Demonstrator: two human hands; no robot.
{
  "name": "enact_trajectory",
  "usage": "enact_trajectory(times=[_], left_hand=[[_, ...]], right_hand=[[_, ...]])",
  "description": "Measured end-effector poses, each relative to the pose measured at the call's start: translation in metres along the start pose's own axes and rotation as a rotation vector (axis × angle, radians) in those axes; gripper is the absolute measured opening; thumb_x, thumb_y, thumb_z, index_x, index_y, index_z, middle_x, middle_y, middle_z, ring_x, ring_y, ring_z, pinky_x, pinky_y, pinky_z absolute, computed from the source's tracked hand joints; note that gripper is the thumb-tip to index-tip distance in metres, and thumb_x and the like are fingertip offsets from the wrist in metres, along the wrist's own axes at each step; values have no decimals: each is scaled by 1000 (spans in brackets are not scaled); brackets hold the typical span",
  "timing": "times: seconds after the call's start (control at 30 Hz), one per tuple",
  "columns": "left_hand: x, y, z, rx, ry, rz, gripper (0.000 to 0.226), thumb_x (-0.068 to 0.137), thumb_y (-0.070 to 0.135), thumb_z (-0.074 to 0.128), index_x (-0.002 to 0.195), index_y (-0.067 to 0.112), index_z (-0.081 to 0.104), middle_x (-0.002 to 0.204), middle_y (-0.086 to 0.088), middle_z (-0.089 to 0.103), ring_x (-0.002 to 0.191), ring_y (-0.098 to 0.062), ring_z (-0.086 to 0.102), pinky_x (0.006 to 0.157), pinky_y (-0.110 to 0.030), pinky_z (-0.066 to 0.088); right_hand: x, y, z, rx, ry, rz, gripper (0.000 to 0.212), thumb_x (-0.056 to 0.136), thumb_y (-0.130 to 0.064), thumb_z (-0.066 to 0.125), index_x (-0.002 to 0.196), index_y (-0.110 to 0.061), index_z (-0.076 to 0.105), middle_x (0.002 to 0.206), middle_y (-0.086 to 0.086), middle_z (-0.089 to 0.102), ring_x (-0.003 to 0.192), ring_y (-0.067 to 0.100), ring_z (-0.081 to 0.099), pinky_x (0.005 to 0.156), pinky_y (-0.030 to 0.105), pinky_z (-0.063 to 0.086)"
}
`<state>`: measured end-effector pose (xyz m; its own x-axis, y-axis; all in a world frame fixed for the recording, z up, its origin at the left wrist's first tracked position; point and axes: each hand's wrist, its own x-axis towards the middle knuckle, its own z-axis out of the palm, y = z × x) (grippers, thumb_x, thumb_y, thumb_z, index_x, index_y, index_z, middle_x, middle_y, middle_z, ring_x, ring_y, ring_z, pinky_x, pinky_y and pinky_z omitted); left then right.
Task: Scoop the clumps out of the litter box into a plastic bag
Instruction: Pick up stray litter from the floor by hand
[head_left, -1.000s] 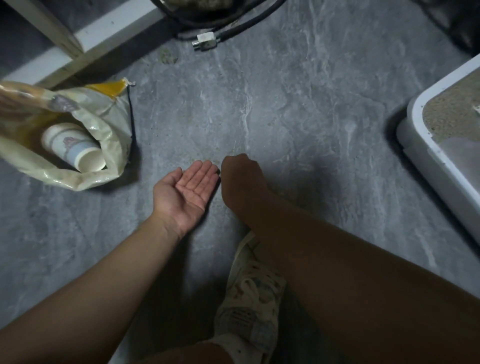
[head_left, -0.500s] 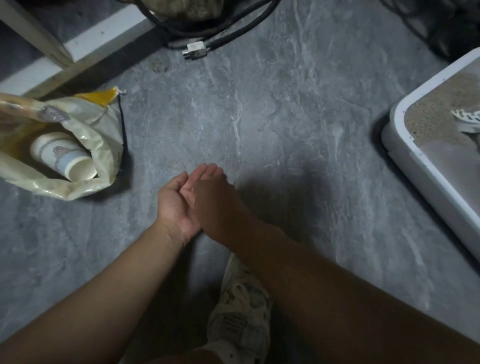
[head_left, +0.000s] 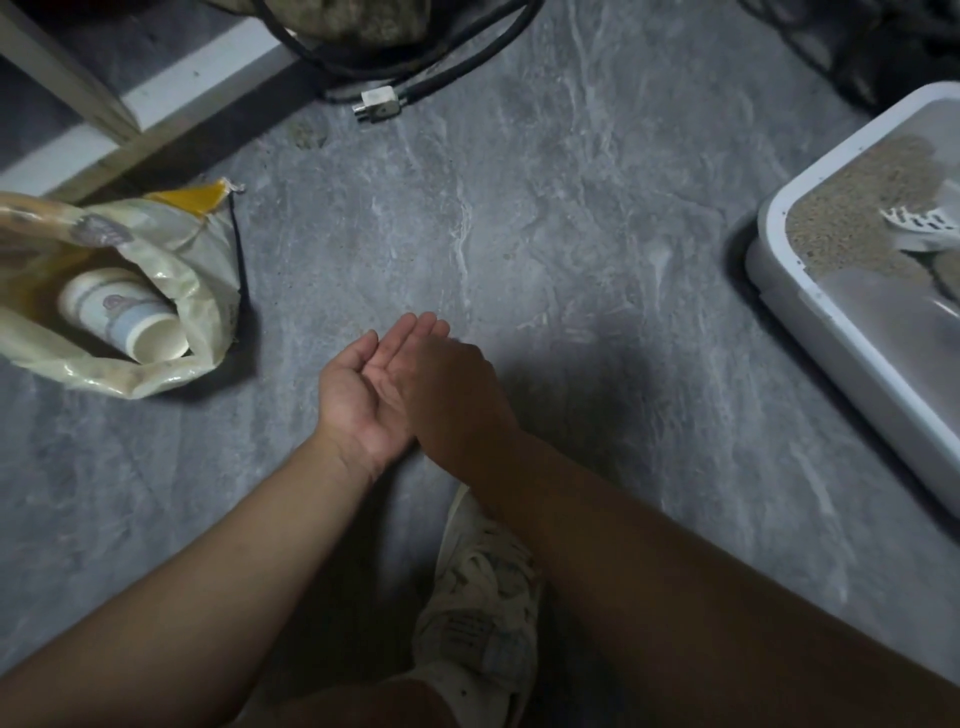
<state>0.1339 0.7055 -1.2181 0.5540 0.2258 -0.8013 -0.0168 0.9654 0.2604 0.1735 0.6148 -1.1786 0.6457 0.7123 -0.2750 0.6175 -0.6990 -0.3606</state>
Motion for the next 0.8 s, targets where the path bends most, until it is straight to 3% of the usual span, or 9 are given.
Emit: enact_trajectory(times=[0.07,0.1,0.13,0.2,0.3,0.43,0.8], left_hand=[[0,1,-2,-9,2,22,43,107,27,37,125,-2,63,124,-21,72,111,-35,72,87,-46,60],[0,1,-2,-20,3,33,43,107,26,38,126,-3,63,123,-22,71,110,-36,72,90,-46,60],[0,1,-3,-32,7,39,43,107,25,38,125,-4,63,123,-23,71,110,-37,72,90,-47,60],[2,1,-4,-50,20,44,43,106,24,38,124,-6,63,122,-25,71,108,-39,72,85,-48,62],[3,0,-9,-45,47,47,43,106,24,38,123,-6,63,122,-25,71,106,-40,73,81,-49,63],[3,3,-18,-29,73,50,44,106,25,38,126,-5,63,122,-25,71,108,-40,72,83,-49,63],[1,10,-24,-29,46,38,46,105,25,38,124,-7,64,125,-26,69,110,-41,71,82,-51,62]], right_hand=[[-5,12,-10,-12,25,47,20,82,-19,60,89,-15,77,83,1,74,75,13,72,64,25,53],[-2,23,-5,-7,83,45,7,79,-17,68,76,-15,74,74,2,71,66,19,71,57,28,50],[0,35,-3,95,112,10,9,82,-12,70,73,-14,68,73,9,69,66,28,69,57,31,49],[4,47,0,289,135,100,7,91,-12,62,90,-6,65,89,17,68,83,36,66,70,36,48],[12,67,13,287,96,198,21,94,-20,58,111,-9,63,109,14,63,104,31,58,83,31,40],[21,72,18,236,-29,183,31,89,-22,69,113,-5,58,116,15,57,108,29,55,86,28,40],[34,51,34,76,33,79,17,91,-10,57,108,-6,60,113,16,64,106,32,62,91,36,47]])
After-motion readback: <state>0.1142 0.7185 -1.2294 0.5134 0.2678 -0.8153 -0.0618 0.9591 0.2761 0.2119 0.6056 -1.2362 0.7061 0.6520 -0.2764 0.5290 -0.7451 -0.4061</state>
